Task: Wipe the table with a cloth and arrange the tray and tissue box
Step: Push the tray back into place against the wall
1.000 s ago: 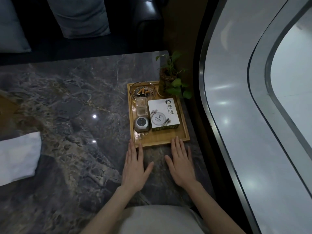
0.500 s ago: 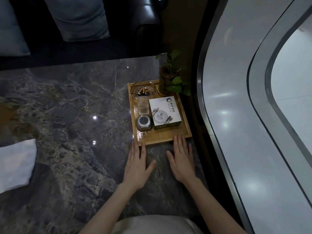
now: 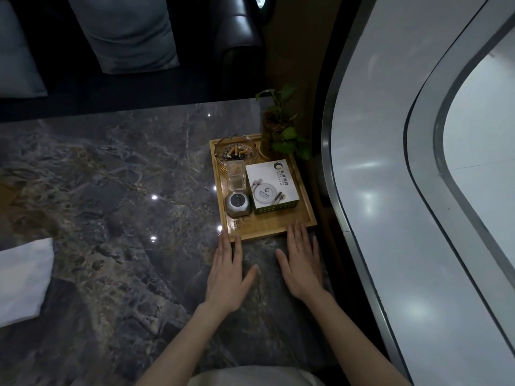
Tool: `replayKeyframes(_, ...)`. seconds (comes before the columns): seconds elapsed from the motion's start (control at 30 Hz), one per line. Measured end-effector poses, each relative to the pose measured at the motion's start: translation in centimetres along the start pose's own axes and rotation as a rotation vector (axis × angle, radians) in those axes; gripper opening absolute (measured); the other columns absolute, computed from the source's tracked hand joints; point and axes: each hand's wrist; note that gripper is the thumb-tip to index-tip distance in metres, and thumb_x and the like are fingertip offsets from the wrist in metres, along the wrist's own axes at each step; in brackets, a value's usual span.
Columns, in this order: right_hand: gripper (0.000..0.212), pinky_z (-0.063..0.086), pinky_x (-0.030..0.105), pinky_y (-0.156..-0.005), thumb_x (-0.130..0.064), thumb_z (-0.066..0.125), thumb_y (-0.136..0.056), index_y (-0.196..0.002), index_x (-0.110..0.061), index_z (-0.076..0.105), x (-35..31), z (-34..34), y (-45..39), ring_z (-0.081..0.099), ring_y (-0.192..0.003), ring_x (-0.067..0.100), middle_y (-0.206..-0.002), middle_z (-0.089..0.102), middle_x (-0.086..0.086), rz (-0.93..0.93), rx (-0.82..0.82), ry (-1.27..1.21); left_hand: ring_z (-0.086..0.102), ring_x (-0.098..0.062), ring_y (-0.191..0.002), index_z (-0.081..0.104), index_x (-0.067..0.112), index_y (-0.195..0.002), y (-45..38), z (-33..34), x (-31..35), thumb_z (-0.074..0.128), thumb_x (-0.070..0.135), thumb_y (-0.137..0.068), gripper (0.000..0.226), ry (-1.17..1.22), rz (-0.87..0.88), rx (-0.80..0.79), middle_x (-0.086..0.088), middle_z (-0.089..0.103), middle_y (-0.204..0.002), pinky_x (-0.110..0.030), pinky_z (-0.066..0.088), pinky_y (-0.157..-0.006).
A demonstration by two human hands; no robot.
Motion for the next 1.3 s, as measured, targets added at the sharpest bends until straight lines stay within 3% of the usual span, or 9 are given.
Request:
replayKeyframes(0.1,0.070,-0.012,0.034,-0.114,-0.051,0.004,-0.086,-0.145,-0.016,-0.008,0.1,-0.2,-0.1,-0.017,-0.136,0.005,-0.158,-0.006,0.002,-0.014,0.013,0.009,-0.029,-0.018,-0.133,-0.028,0.018,-0.133,-0.2,-0.1,0.1,0.001,0.067,-0.073,0.083,-0.005,-0.001,0.000,-0.007,-0.040,-0.138,-0.030,-0.008,-0.113)
replayKeyframes(0.3,0.064,-0.008,0.034,-0.116,-0.044,0.013,-0.091,-0.146,-0.016,-0.001,0.0,-0.3,0.0,-0.007,-0.141,0.008,-0.158,0.003,0.003,-0.003,0.047,0.014,-0.027,-0.014,-0.132,-0.019,0.014,-0.142,-0.3,-0.4,0.4,0.030,0.052,-0.092,0.080,0.046,-0.016,0.007,-0.006,-0.040,-0.138,-0.034,0.001,-0.117)
replayKeyframes(0.43,0.071,-0.009,0.034,-0.115,-0.050,0.003,-0.084,-0.146,-0.016,0.001,0.3,-0.2,0.0,-0.001,-0.143,0.012,-0.158,0.007,0.003,-0.020,0.060,0.046,-0.025,-0.014,-0.133,-0.018,0.015,-0.143,-0.2,-0.5,0.3,0.031,0.052,-0.092,0.080,0.060,-0.009,0.008,-0.004,-0.039,-0.138,-0.033,0.002,-0.116)
replayKeyframes(0.67,0.071,-0.011,0.031,-0.115,-0.050,0.003,-0.084,-0.146,-0.016,0.004,0.5,0.0,0.8,0.001,-0.144,0.012,-0.158,0.008,0.003,-0.009,0.069,0.071,-0.023,-0.016,-0.137,-0.023,0.018,-0.139,0.2,-0.1,0.2,0.030,0.053,-0.091,0.080,0.045,0.005,0.008,-0.004,-0.040,-0.140,-0.034,0.003,-0.117)
replayKeyframes(0.97,0.072,-0.011,0.033,-0.114,-0.052,0.002,-0.084,-0.145,-0.014,-0.008,1.2,0.1,1.1,-0.013,-0.137,0.007,-0.158,-0.002,0.004,-0.029,0.035,0.113,-0.028,-0.017,-0.133,-0.026,0.019,-0.135,0.4,0.5,0.4,0.031,0.052,-0.092,0.079,0.040,0.017,0.010,-0.005,-0.041,-0.139,-0.035,0.000,-0.115)
replayKeyframes(1.3,0.069,-0.010,0.034,-0.114,-0.051,0.003,-0.084,-0.138,-0.015,-0.018,1.0,-0.1,0.6,-0.015,-0.136,0.008,-0.157,-0.004,0.005,-0.019,0.029,0.099,-0.025,-0.017,-0.133,-0.030,0.020,-0.132,-0.3,0.5,0.5,0.031,0.053,-0.091,0.080,0.016,0.012,0.020,-0.007,-0.041,-0.139,-0.037,0.003,-0.117)
Point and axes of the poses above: each hand's wrist, its own y-axis away from the middle knuckle, its own z-axis out of the palm, x = y × z
